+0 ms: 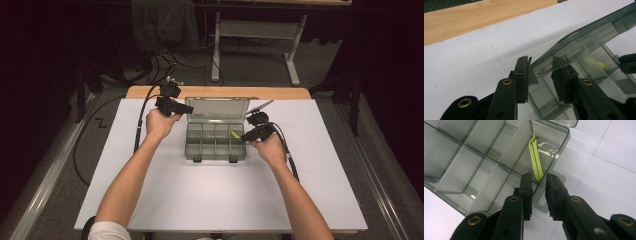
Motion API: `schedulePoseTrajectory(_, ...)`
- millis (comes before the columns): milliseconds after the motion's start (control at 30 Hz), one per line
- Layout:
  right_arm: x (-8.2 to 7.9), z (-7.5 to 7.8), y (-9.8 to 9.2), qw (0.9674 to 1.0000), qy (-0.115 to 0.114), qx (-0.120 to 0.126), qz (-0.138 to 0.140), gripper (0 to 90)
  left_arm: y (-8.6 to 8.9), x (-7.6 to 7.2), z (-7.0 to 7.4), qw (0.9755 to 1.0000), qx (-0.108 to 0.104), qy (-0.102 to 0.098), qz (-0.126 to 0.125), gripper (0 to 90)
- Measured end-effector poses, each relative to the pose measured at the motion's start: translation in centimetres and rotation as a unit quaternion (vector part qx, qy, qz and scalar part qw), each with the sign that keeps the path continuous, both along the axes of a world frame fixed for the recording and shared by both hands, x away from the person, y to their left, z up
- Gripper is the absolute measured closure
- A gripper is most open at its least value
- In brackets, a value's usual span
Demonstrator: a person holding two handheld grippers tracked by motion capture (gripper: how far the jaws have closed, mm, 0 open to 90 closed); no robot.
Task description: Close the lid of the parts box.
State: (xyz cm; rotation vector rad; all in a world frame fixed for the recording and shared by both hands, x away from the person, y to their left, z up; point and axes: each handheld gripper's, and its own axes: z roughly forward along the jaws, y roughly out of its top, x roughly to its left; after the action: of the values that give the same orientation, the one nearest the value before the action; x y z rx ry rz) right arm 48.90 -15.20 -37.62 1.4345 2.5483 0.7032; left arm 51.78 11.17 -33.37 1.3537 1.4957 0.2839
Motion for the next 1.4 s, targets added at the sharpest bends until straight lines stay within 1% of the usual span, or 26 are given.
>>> schedulePoseTrajectory(167, 0.0, 0.0, 0.0, 1.0000, 0.001, 0.001, -0.001, 78.2, 0.1, -0.5, 0.6, 0.9999, -0.005, -0.010, -0.001, 66.1)
schedulePoseTrajectory(333, 0.0, 0.0, 0.0, 1.0000, 0.000, 0.001, -0.001, 78.1, 0.0, -0.9, 1.0, 0.9998, 0.002, -0.018, -0.005, 66.1)
schedulePoseTrajectory(567, 0.0, 0.0, -0.1, 1.0000, 0.000, 0.003, -0.001, 78.0, 0.0, -1.3, 0.8, 0.9997, 0.006, -0.023, -0.008, 66.1)
schedulePoseTrajectory(733, -0.1, -0.1, 0.0, 1.0000, -0.007, 0.002, 0.003, 78.1, 0.1, -1.6, 0.3, 0.9996, 0.010, -0.023, -0.011, 66.1)
schedulePoseTrajectory(867, -0.2, -0.1, -0.1, 1.0000, -0.007, 0.002, 0.004, 78.0, 0.1, -1.7, -0.4, 0.9997, 0.009, -0.021, -0.011, 66.1)
schedulePoseTrajectory(1067, -0.2, -0.1, 0.0, 0.9997, -0.018, -0.003, 0.015, 77.8, 0.1, -1.8, -1.1, 0.9997, 0.008, -0.022, -0.008, 66.1)
schedulePoseTrajectory(1133, -0.2, -0.1, -0.1, 0.9996, -0.020, -0.002, 0.018, 77.6, 0.1, -1.8, -1.2, 0.9996, 0.010, -0.024, -0.009, 66.1)
schedulePoseTrajectory(1200, -0.3, -0.1, -0.2, 0.9996, -0.020, 0.004, 0.021, 76.7, 0.1, -1.9, -1.4, 0.9996, 0.012, -0.025, -0.009, 66.1)
schedulePoseTrajectory(1300, -0.7, 0.2, -0.6, 0.9990, -0.030, 0.016, 0.028, 76.0, 0.1, -2.0, -1.6, 0.9995, 0.013, -0.025, -0.013, 66.1)
schedulePoseTrajectory(1333, -0.7, 0.3, -0.7, 0.9988, -0.034, 0.019, 0.029, 76.7, 0.1, -2.0, -1.6, 0.9995, 0.015, -0.026, -0.014, 66.1)
schedulePoseTrajectory(1400, -0.9, 0.8, -1.1, 0.9981, -0.044, 0.031, 0.031, 82.2, 0.0, -2.1, -1.7, 0.9994, 0.016, -0.027, -0.014, 66.1)
